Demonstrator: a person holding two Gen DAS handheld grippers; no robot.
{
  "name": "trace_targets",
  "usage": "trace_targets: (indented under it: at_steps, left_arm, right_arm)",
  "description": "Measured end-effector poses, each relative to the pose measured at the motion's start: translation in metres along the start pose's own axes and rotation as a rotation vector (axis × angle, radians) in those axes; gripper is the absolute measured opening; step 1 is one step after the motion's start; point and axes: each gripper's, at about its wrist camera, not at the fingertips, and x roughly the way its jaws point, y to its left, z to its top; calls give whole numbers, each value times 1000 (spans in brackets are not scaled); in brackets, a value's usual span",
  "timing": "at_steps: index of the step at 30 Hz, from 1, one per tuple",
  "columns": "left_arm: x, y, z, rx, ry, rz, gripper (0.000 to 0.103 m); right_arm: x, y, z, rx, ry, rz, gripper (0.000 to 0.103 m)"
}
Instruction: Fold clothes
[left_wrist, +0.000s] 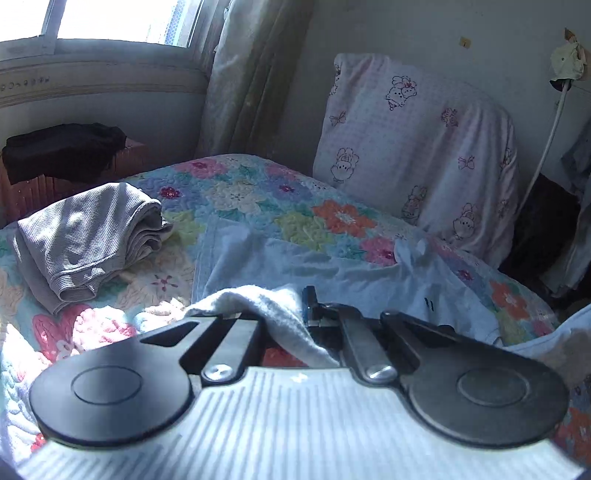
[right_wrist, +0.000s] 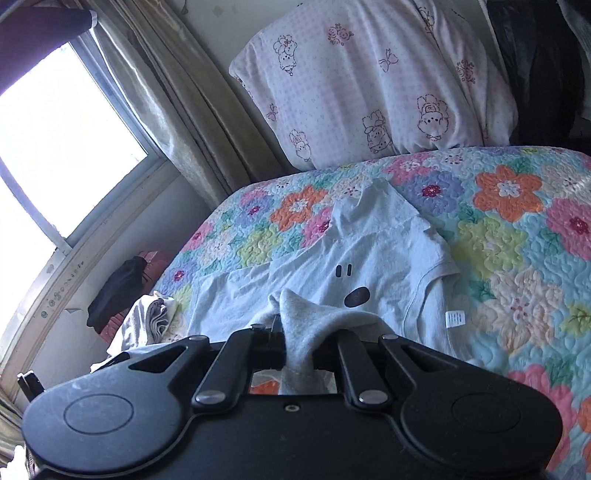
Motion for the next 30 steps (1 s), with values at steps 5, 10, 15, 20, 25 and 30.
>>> trace_targets:
  at_steps: [5, 10, 15, 20, 25, 30]
  left_arm:
    - [80, 5, 29, 27, 77, -3, 2]
    - [163, 2, 51, 129, 146, 62, 2]
    - [234, 4, 66, 187, 225, 76, 2]
    - [274, -3, 93, 248, 205, 98, 3]
    - [320, -9, 94, 340, 254, 152, 9]
    - [344, 9, 80, 263, 305, 149, 15]
  right_arm:
    - [109, -17, 70, -8, 68, -49, 10]
    - [203, -32, 118, -35, 90, -106, 10]
    - [275, -46, 139, -19, 81, -158, 10]
    - [308, -47, 172, -74, 43, -187, 10]
    - [338, -48, 197, -76, 7, -224, 11]
    - [369, -68, 187, -10, 54, -265, 24]
